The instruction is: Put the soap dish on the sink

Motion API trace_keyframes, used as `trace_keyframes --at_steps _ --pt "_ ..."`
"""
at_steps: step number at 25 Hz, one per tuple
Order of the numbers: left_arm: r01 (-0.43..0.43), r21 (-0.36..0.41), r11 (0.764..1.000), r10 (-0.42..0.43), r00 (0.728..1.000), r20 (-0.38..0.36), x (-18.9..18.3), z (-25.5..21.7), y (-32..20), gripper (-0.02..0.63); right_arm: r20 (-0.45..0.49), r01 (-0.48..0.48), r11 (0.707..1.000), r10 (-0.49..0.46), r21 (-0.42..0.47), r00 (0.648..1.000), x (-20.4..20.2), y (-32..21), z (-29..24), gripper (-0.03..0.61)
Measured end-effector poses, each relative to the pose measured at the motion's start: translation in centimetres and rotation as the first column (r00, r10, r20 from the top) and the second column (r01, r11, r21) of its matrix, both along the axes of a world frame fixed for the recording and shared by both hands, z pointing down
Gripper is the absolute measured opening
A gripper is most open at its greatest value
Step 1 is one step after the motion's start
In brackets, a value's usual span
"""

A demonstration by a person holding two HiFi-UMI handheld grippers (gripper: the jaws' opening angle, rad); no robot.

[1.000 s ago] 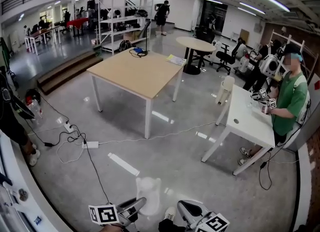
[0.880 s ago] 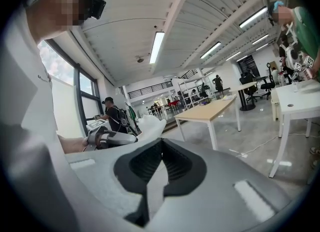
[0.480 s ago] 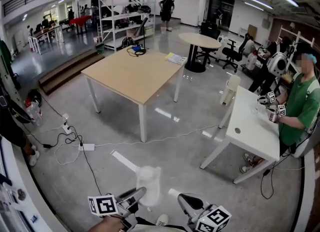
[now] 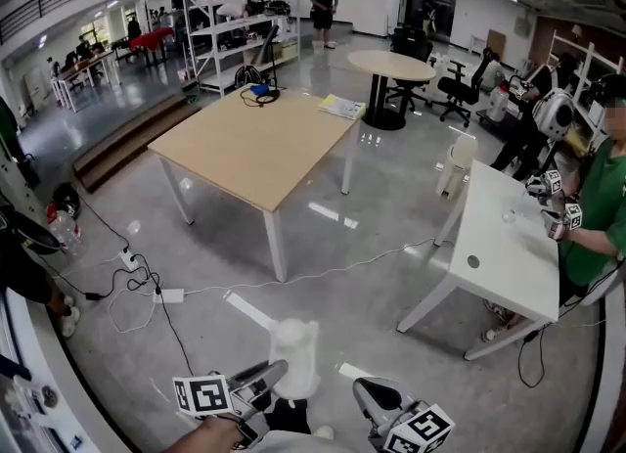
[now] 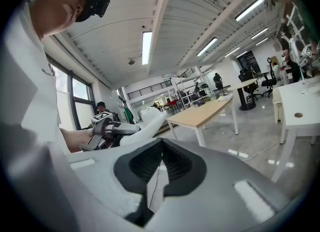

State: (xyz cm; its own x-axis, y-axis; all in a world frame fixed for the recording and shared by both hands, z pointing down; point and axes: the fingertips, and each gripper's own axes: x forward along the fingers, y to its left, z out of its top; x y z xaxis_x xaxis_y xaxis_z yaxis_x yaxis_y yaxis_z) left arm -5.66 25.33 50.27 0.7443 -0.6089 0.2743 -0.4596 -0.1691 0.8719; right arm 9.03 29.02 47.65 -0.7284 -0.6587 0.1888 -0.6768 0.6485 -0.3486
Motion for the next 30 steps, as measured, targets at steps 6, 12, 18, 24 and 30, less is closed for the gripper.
trace_keyframes --at_steps 6,12,18,24,30 --pt "-0.038 -0.001 0.999 0.038 0.993 -0.112 1.1 -0.1 -7.5 0.149 -0.029 -0.039 0.999 0.040 0.001 0.999 0.2 -6.6 -0.8 0.002" --pt "-0.059 0.041 0.997 0.065 0.986 -0.156 -0.3 -1.0 -14.6 0.149 -0.058 -0.048 0.999 0.049 0.006 0.997 -1.9 -13.5 -1.6 0.002" --pt "-0.046 0.030 0.998 0.051 0.984 -0.173 -2.6 -0.4 -19.4 0.149 -0.058 -0.078 0.997 0.078 0.010 0.995 -3.5 -19.0 -1.9 0.002" --pt "-0.042 -0.004 0.999 0.041 0.983 -0.177 -2.6 0.2 -22.0 0.147 -0.055 -0.086 0.996 0.085 -0.007 0.995 -3.0 -22.4 -1.9 0.002" --pt "0.014 -0.016 1.000 -0.016 0.992 -0.126 -2.3 0.4 -25.5 0.147 -0.046 -0.036 0.999 0.036 0.005 0.998 -2.2 -26.2 -1.7 0.002"
